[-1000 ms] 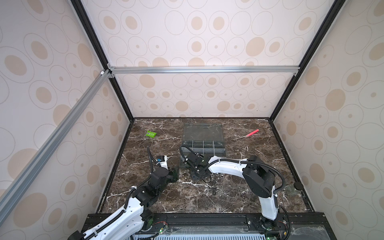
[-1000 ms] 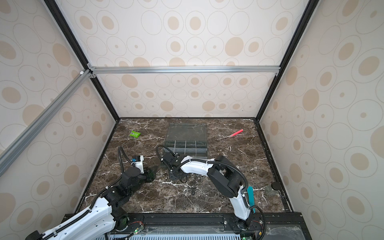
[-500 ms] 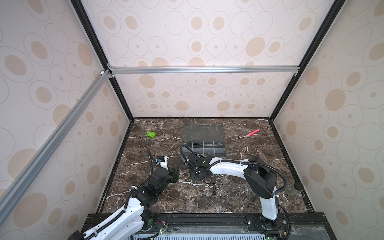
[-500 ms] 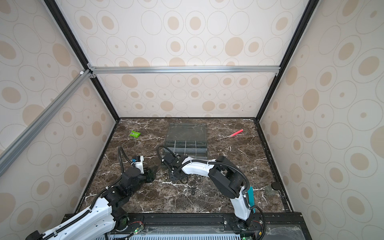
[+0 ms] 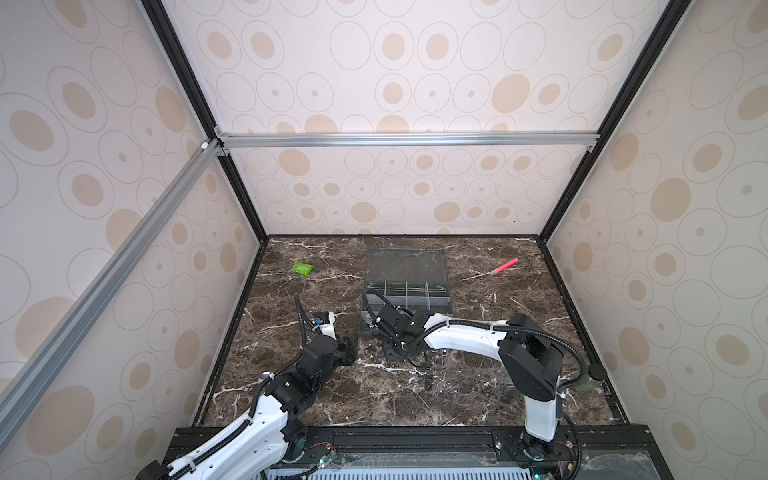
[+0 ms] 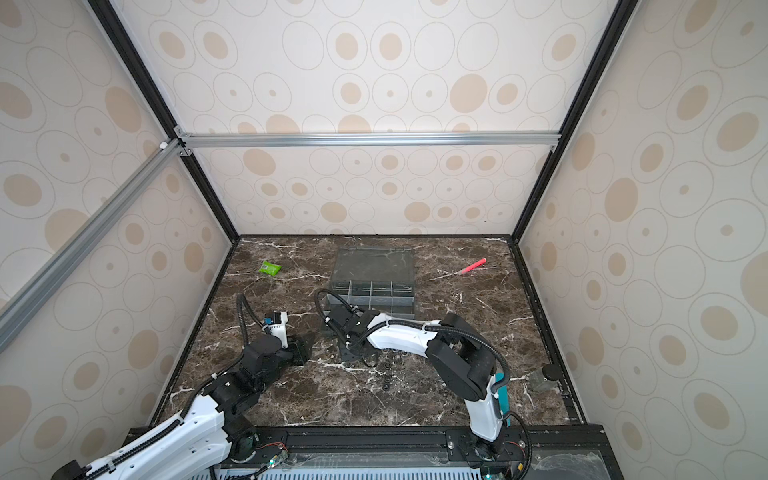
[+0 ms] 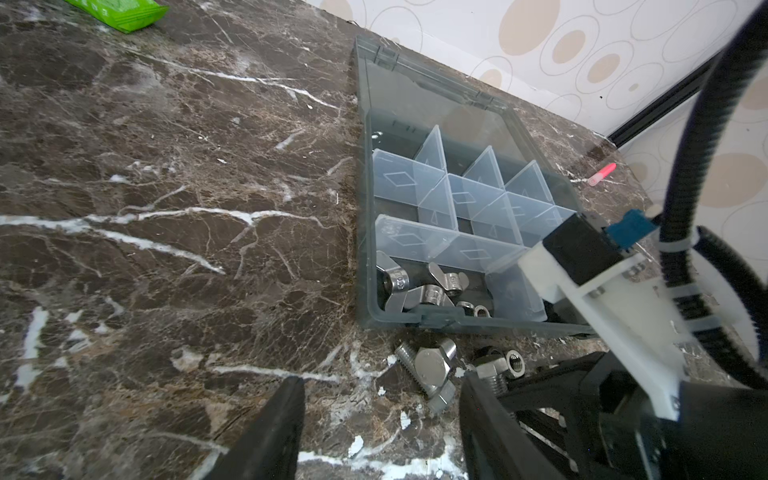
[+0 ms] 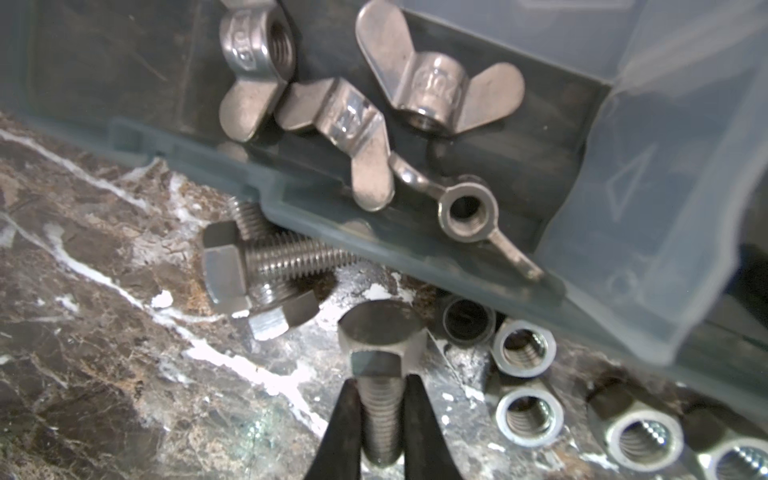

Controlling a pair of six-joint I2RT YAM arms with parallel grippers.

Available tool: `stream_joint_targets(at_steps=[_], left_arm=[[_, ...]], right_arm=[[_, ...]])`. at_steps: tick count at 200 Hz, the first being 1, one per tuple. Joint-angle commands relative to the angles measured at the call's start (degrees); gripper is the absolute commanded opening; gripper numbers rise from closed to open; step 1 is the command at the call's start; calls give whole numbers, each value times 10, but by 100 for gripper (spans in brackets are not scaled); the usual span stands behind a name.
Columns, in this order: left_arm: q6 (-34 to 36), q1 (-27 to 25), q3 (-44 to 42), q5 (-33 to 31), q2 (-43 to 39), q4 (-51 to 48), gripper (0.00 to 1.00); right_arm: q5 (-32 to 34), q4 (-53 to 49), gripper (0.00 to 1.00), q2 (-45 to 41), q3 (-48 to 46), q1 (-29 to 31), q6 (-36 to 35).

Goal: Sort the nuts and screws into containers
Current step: 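Close the right gripper on the silver hex bolt and lift it, then carry the silver bolt to the organizer's farthest compartment and open the right gripper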

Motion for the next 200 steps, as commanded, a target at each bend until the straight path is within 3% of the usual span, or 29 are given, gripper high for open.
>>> stream_joint_targets(at_steps=[1,49,99,200], left_arm=[[-11,4,1,-7,-2,10,60],[-12,4,-5,-8,-10,8,60],[-15,4,-9,-6,-12,11,60],[-14,5,4,15,-12,10,60]], right_arm=[[14,-8,15,-29,8,6,0],[37,-44,15,-44,35,6,-29],[46,-12,15,-44,79,-5,-46],[30,-8,15,95,272,-57,-123]])
